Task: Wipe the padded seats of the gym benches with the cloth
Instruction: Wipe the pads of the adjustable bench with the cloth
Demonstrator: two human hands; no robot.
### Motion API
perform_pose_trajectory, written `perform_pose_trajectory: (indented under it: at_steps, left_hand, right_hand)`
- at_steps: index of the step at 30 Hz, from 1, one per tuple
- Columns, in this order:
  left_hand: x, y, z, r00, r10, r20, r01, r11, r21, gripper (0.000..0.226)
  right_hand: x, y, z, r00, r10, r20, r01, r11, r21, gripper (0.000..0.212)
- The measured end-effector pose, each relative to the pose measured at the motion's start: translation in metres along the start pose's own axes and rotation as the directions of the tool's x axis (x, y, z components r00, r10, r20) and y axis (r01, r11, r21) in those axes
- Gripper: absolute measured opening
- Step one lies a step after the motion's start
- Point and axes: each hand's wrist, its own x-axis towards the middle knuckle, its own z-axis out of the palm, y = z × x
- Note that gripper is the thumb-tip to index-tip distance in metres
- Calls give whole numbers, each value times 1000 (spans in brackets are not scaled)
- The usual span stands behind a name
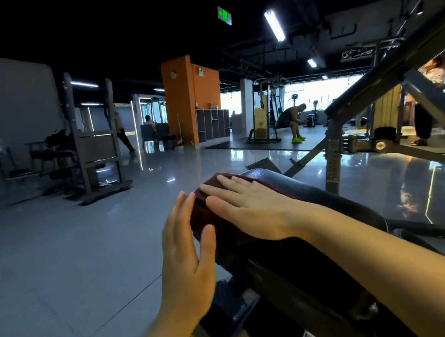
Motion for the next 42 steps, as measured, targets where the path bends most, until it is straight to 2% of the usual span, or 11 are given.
perform_pose_trajectory:
  at_steps: [7, 13, 17, 23, 26, 31, 34, 35, 38, 42]
  left_hand:
    - [-16, -8, 28, 980, 129, 148, -161, 961, 224, 62]
    - [-17, -10, 28, 975, 128, 180, -160, 972, 173, 62]
    - [-17, -9, 28, 980, 104, 172, -126, 984, 124, 64]
    - [-14, -4, 19, 985, 26, 172, -28, 1000, 7, 55]
    - [-10, 5, 8, 980, -13, 201, 16, 1000, -15, 56]
    - [-4, 14, -6, 951, -33, 308, 13, 998, 65, 64]
    - [-3, 14, -11, 922, -23, 385, -44, 985, 165, 68]
    - [-2, 14, -13, 915, -31, 403, -56, 978, 203, 69]
    - [-1, 16, -12, 914, -51, 402, -65, 961, 269, 72]
    - [0, 23, -11, 921, -87, 379, -21, 962, 272, 75]
  right_hand:
    - [37, 63, -16, 983, 183, -28, -184, 983, -19, 61]
    - [-3, 116, -16, 921, 390, -3, -388, 916, 107, 68]
    - [-31, 93, -11, 939, 344, -16, -343, 938, 48, 60]
    - [-75, 22, 4, 997, 78, -19, -79, 997, -26, 55]
    - [-102, 20, 5, 999, 38, -18, -38, 999, 26, 55]
    - [-91, 51, -3, 991, 116, -70, -111, 991, 72, 74]
    - [-86, 99, -8, 951, 288, -112, -278, 955, 100, 83]
    - [-90, 112, -7, 933, 339, -123, -323, 937, 134, 81]
    - [-104, 130, 3, 901, 400, -168, -361, 907, 218, 59]
    - [-120, 100, 11, 894, 409, -186, -377, 908, 184, 50]
